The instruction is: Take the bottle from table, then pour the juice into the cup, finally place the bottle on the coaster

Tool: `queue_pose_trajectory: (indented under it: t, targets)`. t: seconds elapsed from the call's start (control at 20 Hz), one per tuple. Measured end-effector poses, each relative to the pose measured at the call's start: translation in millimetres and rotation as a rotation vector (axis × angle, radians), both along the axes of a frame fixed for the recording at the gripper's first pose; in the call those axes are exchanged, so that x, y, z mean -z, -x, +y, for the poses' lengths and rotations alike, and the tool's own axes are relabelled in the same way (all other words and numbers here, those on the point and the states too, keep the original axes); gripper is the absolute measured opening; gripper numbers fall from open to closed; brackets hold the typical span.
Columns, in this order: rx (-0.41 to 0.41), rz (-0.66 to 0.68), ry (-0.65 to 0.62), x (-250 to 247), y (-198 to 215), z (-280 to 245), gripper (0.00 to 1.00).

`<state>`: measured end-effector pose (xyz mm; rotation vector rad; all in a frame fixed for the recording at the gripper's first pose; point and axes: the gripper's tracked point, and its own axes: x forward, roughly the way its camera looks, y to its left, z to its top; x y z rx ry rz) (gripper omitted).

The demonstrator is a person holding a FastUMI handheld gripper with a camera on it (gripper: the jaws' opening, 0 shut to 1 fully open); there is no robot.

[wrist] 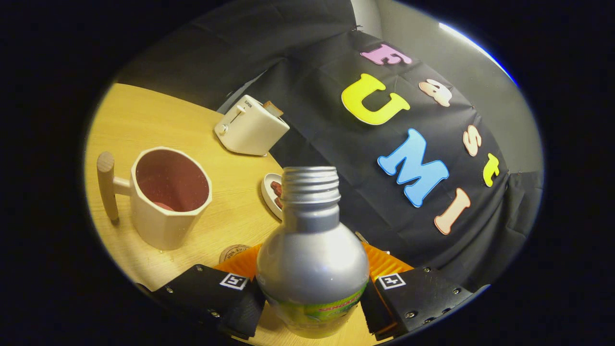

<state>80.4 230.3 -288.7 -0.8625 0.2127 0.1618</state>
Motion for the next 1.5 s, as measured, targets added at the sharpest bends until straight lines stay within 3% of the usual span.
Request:
queue_pose_trajectory:
  t: [0.8, 1.5]
  targets:
    - [-0.063, -0.007, 0.323, 9.6, -8.7, 15.1, 0.82]
    - [-0.129, -0.102, 0.565, -6.4, -14.8, 22.3, 0.82]
